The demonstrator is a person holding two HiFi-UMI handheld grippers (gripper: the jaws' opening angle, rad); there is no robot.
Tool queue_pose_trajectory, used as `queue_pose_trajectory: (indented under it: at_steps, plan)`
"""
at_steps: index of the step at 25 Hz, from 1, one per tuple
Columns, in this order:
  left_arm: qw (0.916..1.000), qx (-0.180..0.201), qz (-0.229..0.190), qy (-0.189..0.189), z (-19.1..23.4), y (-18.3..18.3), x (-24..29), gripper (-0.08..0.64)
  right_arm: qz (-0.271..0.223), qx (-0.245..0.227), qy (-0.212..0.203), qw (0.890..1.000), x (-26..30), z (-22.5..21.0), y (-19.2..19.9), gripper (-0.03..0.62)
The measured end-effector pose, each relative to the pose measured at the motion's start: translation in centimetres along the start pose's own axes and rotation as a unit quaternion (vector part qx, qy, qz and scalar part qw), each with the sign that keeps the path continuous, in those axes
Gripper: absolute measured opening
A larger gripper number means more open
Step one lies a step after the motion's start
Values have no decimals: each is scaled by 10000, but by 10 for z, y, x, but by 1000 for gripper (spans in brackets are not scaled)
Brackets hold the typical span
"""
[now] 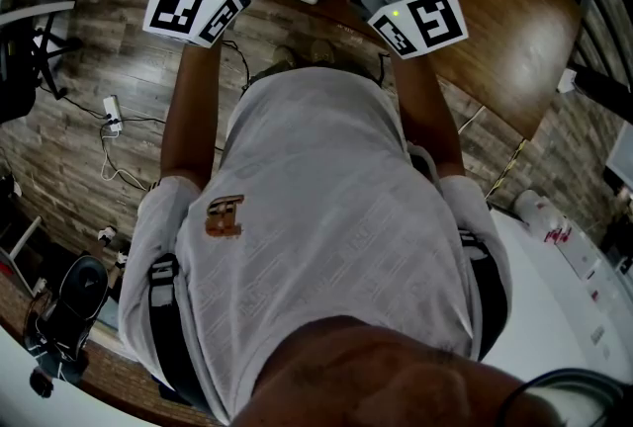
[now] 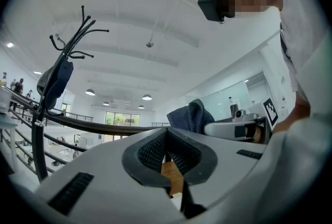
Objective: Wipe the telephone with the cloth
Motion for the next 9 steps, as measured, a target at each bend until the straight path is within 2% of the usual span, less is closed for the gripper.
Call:
queue_pose_trajectory:
  at_steps: [9]
  plan:
    - [10000,-14,25,9,0,1,1,18,7,55,44,10000,-2,-2,1,72]
Point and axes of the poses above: the fingertips, and each gripper's own axes: x forward along the fingers, z to its left, y out of its underside, the point moved 2 cm from there along -x, backward along the fingers, and after that the axes turned 8 degrees about -y, right-handed, at the moved point
